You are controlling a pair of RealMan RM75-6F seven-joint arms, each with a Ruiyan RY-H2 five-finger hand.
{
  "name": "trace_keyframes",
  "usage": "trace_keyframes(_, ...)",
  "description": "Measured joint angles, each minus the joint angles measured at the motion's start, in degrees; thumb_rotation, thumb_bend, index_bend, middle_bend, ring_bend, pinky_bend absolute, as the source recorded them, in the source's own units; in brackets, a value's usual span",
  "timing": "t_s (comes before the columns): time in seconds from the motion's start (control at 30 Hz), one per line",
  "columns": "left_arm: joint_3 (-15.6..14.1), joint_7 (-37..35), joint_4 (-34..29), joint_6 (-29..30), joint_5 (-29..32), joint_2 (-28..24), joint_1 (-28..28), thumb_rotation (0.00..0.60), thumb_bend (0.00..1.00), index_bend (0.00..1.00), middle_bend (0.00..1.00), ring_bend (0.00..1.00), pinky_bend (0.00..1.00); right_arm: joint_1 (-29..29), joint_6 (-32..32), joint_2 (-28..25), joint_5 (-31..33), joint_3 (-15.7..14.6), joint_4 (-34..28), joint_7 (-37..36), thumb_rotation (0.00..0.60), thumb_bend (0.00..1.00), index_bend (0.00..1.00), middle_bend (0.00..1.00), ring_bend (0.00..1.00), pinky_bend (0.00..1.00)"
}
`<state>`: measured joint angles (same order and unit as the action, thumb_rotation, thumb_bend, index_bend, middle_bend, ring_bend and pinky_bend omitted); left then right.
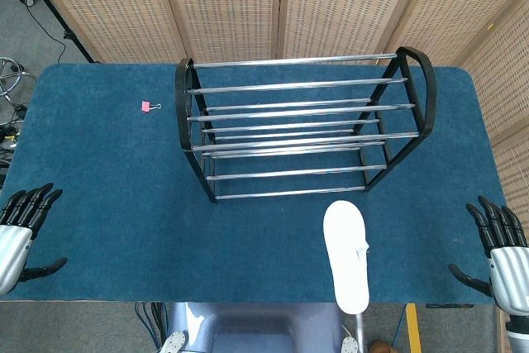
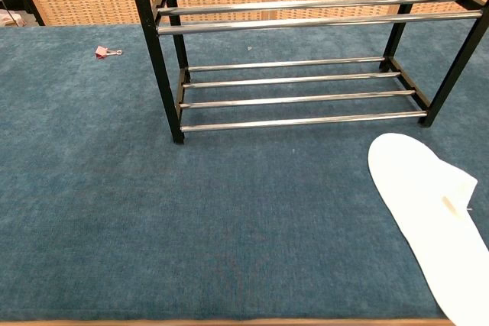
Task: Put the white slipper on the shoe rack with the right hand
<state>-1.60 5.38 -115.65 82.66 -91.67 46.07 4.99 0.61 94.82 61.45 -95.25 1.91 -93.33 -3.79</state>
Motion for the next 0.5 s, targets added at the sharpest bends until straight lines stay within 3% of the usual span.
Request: trace_keyframes(0.5,0.0,1.6,-0.3,0.2,-0.1,0.7,-0.2,0.6,0.0,0.0,0.0,0.0,0.0,-1.2,-1.9,1.1,-4.6,-1.9,0.9,2.8,0.6,0.0,0.04,0.0,0.0,0.0)
